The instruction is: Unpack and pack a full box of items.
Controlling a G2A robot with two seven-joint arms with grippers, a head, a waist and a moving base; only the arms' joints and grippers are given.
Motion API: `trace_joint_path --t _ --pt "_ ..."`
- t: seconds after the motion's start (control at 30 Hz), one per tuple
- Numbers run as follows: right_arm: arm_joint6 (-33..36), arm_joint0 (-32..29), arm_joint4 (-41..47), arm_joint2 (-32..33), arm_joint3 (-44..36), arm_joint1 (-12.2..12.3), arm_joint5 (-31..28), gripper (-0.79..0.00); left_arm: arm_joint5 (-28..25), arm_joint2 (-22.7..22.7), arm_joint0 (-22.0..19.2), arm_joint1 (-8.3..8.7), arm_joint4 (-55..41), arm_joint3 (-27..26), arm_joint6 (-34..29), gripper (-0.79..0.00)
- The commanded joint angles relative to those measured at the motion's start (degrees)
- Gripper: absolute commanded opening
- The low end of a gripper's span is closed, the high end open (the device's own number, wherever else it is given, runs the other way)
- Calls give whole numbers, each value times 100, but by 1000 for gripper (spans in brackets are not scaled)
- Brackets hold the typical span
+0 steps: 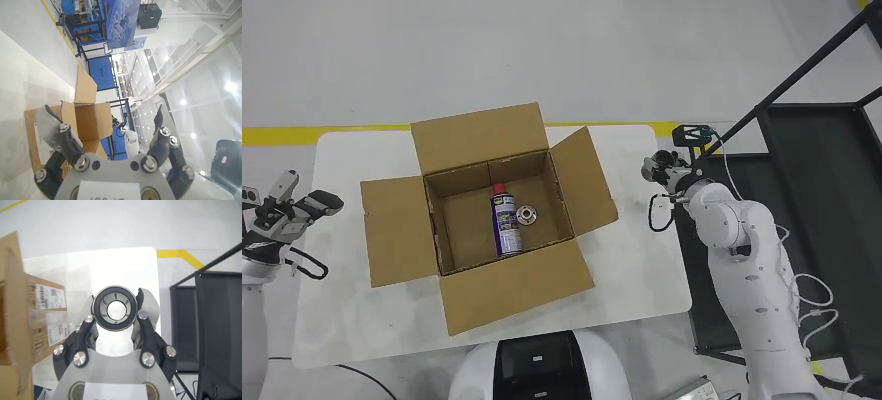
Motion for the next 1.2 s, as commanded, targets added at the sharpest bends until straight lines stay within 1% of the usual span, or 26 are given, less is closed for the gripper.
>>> trace_joint_path --t 0.0,0.1,0.2,0.3,0.43,0.57,0.6,0.63,0.73,0.83,0.97,1.17 --pt "33 -173 35 37 -573 14 -158 -785 0 0 0 0 0 0 0 0" --pt "72 -314 186 39 -1125 28 -429 -785 0 0 0 0 0 0 0 0" --pt "135 -360 363 -107 -1507 36 -703 -785 0 0 0 0 0 0 0 0" --pt "205 -289 336 -430 -1699 36 -907 -785 0 0 0 0 0 0 0 0" --pt "340 -54 145 -1077 -1690 19 -1075 -785 0 0 0 0 0 0 0 0" --pt "369 366 -226 -1873 -1280 -42 -1015 -785 0 0 0 0 0 0 0 0" --pt "374 555 -522 -2052 -1110 -63 -892 -785 0 0 0 0 0 0 0 0" --pt "330 722 -817 -2309 -928 -92 -809 -785 0 0 0 0 0 0 0 0" --pt "173 1162 -1003 -2990 -172 -209 -700 -785 0 0 0 0 0 0 0 0" --pt "-67 1463 -1131 -3460 446 -318 -591 -785 0 0 0 0 0 0 0 0" --pt "-306 1687 -1146 -3800 1059 -425 -554 -785 0 0 0 0 0 0 0 0" --pt "-322 1713 -1125 -3818 1116 -435 -568 -785 0 0 0 0 0 0 0 0"
